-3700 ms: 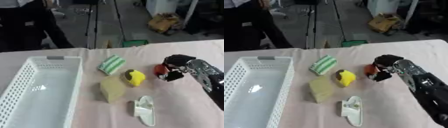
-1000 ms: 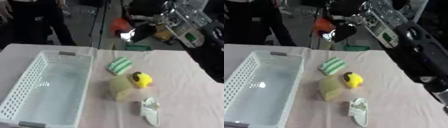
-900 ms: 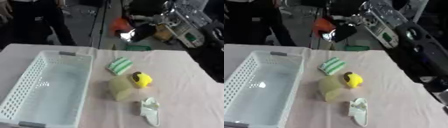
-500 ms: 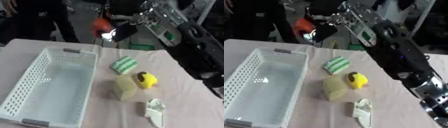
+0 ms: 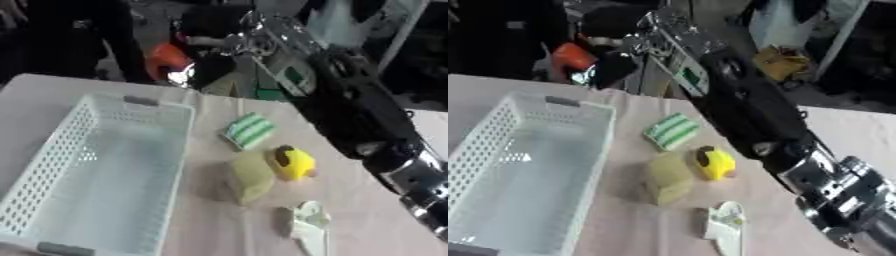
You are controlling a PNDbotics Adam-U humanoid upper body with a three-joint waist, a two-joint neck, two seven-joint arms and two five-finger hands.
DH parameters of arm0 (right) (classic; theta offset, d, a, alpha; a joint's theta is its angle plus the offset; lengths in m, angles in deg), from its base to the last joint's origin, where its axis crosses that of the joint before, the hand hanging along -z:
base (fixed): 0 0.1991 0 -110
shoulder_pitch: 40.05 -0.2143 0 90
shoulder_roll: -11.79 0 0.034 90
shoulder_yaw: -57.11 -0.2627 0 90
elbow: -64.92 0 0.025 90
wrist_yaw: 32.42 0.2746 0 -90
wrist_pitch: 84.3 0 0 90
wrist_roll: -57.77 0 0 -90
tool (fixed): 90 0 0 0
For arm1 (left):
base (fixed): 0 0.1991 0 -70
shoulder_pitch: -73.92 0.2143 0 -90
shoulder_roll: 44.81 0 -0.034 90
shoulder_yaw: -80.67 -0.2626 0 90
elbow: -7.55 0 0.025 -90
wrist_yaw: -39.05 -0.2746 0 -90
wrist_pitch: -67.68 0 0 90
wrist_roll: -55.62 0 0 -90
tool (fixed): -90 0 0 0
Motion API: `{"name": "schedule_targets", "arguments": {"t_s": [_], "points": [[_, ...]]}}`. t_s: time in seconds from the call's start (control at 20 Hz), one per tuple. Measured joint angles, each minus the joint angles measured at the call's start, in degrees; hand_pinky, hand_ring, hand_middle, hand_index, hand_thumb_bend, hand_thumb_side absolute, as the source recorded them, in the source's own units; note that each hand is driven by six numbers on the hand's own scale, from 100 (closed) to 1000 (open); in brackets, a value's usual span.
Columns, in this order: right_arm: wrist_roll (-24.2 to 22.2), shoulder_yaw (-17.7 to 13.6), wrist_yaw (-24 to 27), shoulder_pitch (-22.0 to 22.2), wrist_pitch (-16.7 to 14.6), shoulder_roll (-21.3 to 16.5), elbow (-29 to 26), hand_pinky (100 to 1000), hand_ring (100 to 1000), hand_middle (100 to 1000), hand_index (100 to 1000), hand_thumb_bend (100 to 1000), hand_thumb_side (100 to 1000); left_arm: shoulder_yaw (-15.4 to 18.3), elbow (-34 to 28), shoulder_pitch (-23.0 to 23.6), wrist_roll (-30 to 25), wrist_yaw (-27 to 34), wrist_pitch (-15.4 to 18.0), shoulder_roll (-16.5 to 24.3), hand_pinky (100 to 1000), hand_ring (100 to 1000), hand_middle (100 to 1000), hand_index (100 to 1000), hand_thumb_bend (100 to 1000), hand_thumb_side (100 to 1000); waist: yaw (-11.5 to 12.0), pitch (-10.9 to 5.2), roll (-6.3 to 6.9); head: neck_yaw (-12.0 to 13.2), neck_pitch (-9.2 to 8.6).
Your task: Pick up objects on the table and place them in the box.
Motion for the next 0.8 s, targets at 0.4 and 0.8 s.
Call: {"name": "schedule_targets", "arguments": {"t_s": [0.4,0.8], "points": [[2.13,-1.22,-2.56,0.03,-0.75,2.79,5.41,799,609,287,465,100,864,-0.03,0.0,-2.34,-0.28,0.51,0.3,-1.21,1000,963,894,914,100,1000,4.91,1.92,-1.76,-3.26,-0.18],[5.59,-2.09,-8.0,0.58,-1.61,6.07,10.09,800,629,313,495,108,884,-0.02,0.0,-2.53,-0.33,0.53,0.28,-2.37,1000,962,894,914,100,1000,5.12,2.85,-1.8,-4.31,-0.96]]}}
